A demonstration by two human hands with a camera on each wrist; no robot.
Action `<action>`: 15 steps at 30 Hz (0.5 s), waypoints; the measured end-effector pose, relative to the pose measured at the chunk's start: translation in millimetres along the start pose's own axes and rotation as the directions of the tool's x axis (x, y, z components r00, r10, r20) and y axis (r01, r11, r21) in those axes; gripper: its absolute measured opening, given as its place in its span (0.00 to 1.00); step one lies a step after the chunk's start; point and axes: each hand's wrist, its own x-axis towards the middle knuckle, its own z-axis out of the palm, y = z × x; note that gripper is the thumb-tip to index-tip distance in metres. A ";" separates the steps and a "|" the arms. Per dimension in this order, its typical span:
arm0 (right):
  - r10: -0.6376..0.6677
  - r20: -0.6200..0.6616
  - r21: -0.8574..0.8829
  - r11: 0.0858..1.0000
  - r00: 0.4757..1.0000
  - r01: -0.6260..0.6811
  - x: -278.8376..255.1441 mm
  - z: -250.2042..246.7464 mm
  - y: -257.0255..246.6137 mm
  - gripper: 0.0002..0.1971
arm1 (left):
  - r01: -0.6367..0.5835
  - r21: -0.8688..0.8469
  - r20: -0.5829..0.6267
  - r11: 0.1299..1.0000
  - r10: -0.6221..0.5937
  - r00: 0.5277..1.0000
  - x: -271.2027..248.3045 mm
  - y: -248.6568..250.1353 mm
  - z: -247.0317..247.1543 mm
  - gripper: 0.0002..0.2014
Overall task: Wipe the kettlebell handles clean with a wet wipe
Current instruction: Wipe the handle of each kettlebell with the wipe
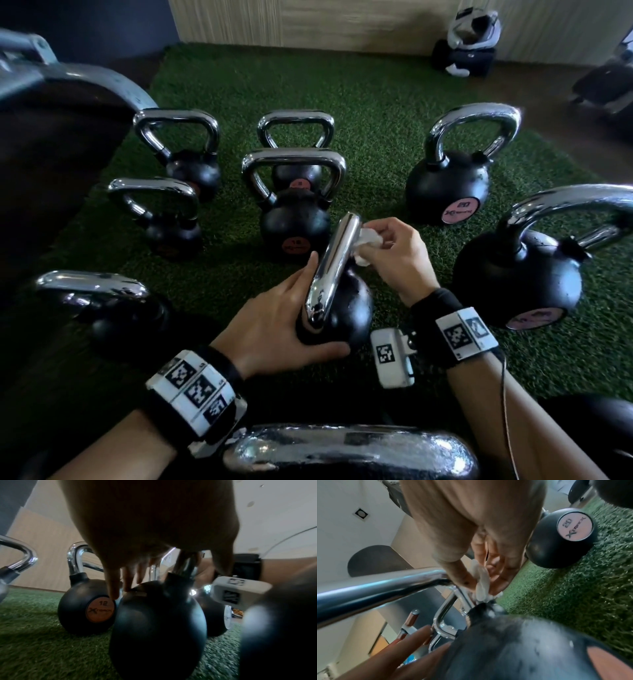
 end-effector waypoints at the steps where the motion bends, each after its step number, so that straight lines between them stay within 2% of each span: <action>1: 0.012 0.089 0.026 1.000 0.996 -0.015 5.8 -0.1 1.1 0.17 | 0.051 -0.006 -0.048 0.999 -0.051 0.998 -2.3 2.4 3.2 0.63; 3: 0.023 0.303 0.090 0.995 0.953 -0.052 15.3 2.5 4.8 0.24 | 0.107 -0.031 -0.102 0.994 -0.109 0.989 -2.7 5.9 11.6 0.57; 5: -0.031 0.426 0.097 0.995 0.904 -0.011 19.2 5.6 9.8 0.25 | 0.101 -0.041 -0.115 0.994 -0.105 0.988 -0.2 6.7 17.0 0.47; 7: -0.099 0.457 0.105 0.993 0.884 0.057 19.2 7.5 16.3 0.19 | 0.072 -0.030 -0.118 0.997 -0.075 0.990 1.2 10.3 13.6 0.38; 11: -0.112 0.457 0.161 0.986 0.883 0.042 12.8 3.8 17.5 0.12 | -0.004 -0.075 -0.081 0.997 -0.002 0.997 0.5 13.9 -8.4 0.12; 12: -0.115 0.448 0.146 0.988 0.887 0.054 11.3 2.6 17.8 0.11 | -0.018 -0.106 -0.048 0.994 0.013 0.999 1.7 8.5 -14.6 0.11; 15: -0.101 0.378 0.075 0.994 0.920 0.078 1.7 -4.4 22.2 0.15 | -0.008 -0.178 0.122 0.984 0.030 0.992 12.4 -14.5 -35.6 0.17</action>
